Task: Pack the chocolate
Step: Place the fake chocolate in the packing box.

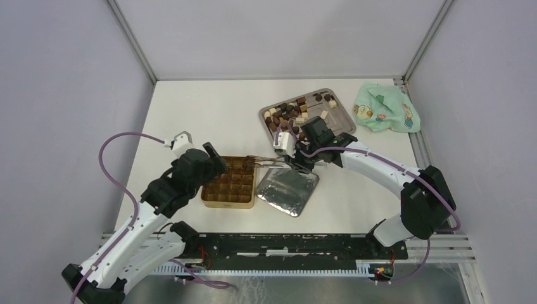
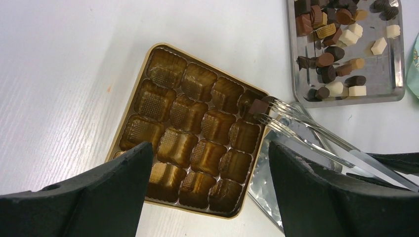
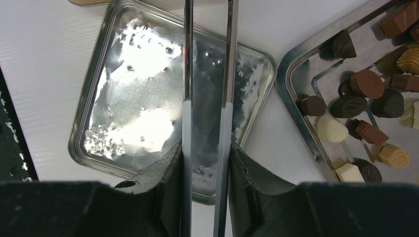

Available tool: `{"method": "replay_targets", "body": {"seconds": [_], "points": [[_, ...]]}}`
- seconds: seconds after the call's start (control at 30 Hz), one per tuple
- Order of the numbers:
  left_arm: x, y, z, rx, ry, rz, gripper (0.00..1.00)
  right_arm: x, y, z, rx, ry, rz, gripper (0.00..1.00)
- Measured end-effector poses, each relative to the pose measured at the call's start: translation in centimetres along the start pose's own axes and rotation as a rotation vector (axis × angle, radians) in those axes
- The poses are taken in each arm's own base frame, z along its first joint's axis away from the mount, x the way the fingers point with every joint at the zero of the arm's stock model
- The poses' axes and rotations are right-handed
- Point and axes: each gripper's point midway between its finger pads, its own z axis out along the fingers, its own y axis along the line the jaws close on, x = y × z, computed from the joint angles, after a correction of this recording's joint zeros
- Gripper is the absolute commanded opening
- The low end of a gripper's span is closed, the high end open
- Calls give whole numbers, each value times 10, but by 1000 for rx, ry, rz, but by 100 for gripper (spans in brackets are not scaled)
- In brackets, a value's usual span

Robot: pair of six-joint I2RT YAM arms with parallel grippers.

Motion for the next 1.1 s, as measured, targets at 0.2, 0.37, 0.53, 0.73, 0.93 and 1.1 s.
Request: {"method": "replay_targets", "body": {"seconds": [0.2,0.37,0.53,0.73,0.93,1.1], "points": [[2,-3,0,14,10,-2,91,-1,0,0,1,-2,6,42],[1,-7,-1,32,10,-10,91,-1,0,-1,0,-2,10,42],[2,-12,-1,55,22,-14,92,-4,0,-2,-2,-10,9,39],[-10,-50,-12,255,-5,-84,96,-19,2,-24,-10,-93,10,39],[-30,-92,-34,488,-62,-150,100,-14,-29,-70,89,-208,91,39],[-41,-123,-47,638,-72,-166,100,40,-69,-93,218,-187,253,39]]}}
